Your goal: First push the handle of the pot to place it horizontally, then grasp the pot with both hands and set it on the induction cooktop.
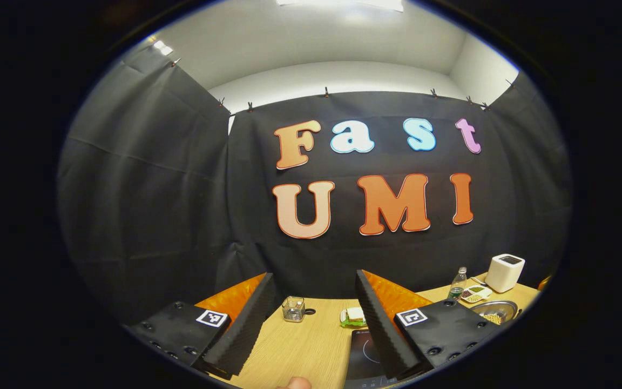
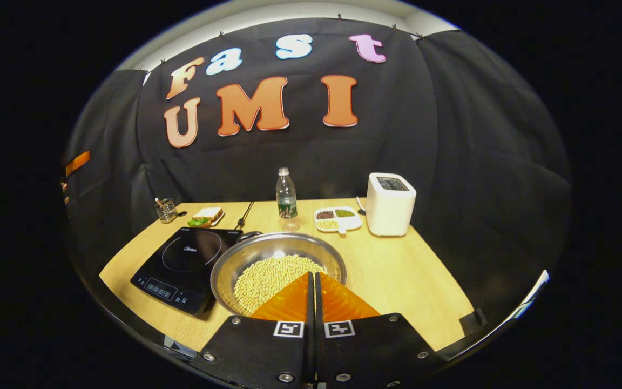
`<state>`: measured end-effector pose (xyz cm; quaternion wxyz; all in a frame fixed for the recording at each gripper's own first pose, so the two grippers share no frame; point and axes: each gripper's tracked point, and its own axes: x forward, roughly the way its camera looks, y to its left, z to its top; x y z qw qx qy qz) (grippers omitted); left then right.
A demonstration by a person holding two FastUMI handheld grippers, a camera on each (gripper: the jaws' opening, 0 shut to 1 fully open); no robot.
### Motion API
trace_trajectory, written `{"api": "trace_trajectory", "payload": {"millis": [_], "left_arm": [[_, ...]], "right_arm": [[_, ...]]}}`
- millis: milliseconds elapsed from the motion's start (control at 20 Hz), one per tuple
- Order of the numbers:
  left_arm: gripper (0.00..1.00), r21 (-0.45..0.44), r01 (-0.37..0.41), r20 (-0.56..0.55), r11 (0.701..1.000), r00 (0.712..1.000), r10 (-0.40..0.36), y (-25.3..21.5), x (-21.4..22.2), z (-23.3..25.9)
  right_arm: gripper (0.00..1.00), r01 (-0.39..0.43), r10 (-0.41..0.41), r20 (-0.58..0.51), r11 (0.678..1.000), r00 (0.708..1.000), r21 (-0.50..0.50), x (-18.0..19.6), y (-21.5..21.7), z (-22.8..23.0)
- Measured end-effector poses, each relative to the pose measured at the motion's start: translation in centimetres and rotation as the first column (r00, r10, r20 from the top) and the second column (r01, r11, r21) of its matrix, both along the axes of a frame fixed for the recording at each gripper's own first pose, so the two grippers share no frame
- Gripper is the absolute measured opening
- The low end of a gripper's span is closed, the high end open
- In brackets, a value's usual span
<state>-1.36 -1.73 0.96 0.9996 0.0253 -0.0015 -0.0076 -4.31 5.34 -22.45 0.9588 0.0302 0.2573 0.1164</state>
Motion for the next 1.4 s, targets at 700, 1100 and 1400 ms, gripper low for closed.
{"api": "trace_trajectory", "payload": {"millis": [700, 1100, 1400], "left_arm": [[0.99, -0.006, -0.012, -0.031, 1.0, 0.999, 0.012, 0.7, 0.3, -1.6], [0.99, -0.005, -0.019, -0.041, 1.0, 0.999, 0.019, 1.1, 0.4, -1.9], [0.99, -0.001, -0.021, -0.055, 1.0, 0.998, 0.021, 1.0, 0.8, -2.3]], "right_arm": [[0.0, -0.113, 0.11, -0.28, 0.994, 0.954, 0.007, -3.9, 3.7, -11.4], [0.0, -0.075, 0.077, -0.358, 0.997, 0.93, 0.02, -4.0, 3.2, -14.7], [0.0, -0.014, 0.031, -0.35, 0.999, 0.936, 0.052, -2.4, 2.5, -14.6]]}}
